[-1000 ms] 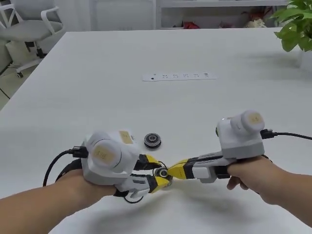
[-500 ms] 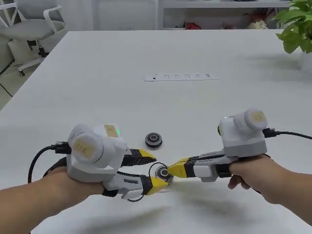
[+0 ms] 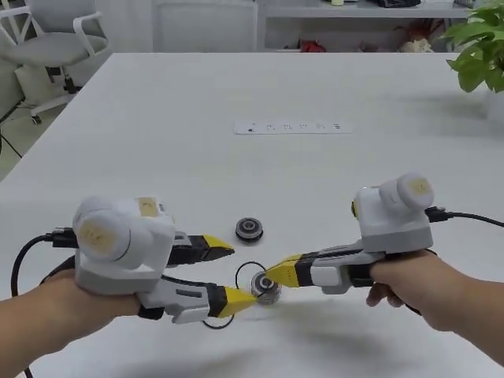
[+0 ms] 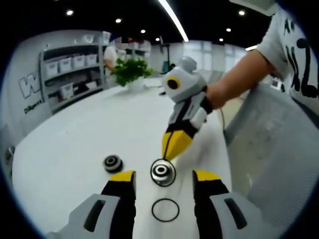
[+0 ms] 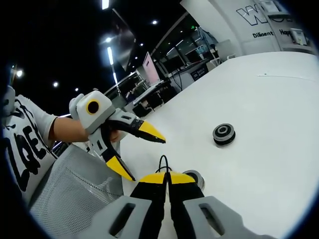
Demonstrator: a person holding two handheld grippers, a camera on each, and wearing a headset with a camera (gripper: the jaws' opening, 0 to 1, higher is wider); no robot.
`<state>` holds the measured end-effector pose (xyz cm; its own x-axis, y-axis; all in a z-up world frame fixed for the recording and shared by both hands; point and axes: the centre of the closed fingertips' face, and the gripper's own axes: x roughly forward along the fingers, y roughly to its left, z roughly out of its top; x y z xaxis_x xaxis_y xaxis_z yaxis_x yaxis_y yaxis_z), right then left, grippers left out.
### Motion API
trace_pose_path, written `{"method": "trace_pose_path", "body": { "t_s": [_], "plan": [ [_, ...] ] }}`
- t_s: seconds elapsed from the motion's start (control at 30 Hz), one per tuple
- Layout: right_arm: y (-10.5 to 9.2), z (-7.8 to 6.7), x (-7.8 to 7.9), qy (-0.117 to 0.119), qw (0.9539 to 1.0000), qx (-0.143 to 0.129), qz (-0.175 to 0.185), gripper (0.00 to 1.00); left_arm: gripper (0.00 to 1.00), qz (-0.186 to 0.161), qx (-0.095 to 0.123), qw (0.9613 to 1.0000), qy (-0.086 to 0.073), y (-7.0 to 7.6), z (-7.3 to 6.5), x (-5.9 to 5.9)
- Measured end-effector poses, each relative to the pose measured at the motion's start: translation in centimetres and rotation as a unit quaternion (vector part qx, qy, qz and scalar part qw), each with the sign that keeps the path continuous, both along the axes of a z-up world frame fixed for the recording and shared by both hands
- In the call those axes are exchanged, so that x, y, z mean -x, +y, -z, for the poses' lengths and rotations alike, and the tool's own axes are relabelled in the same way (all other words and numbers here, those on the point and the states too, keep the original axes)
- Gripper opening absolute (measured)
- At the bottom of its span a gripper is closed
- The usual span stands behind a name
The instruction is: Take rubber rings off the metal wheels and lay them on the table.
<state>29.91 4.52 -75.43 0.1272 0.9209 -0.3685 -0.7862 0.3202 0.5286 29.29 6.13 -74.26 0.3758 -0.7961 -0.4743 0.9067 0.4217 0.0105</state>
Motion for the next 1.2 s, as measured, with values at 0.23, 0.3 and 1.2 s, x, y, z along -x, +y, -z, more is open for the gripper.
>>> {"method": "trace_pose_path", "body": {
  "t_s": [0.23, 0.3, 1.2],
  "plan": [
    [0.6, -0.6, 0.1, 0.001, 1.0000, -0.007, -0.007, 0.00, 0.56, -0.003, 0.005, 0.9999, -0.011, 0.8, -0.6, 0.5],
    [0.8, -0.8, 0.1, 0.001, 0.9999, -0.008, -0.009, 0.00, 0.57, -0.006, 0.009, 0.9999, -0.008, 1.1, -0.8, 0.7],
    [3.6, 0.7, 1.2, 0.019, 0.9990, 0.004, -0.041, 0.00, 0.82, -0.044, 0.016, 0.9989, 0.001, 4.6, -0.8, 1.8]
  ]
}}
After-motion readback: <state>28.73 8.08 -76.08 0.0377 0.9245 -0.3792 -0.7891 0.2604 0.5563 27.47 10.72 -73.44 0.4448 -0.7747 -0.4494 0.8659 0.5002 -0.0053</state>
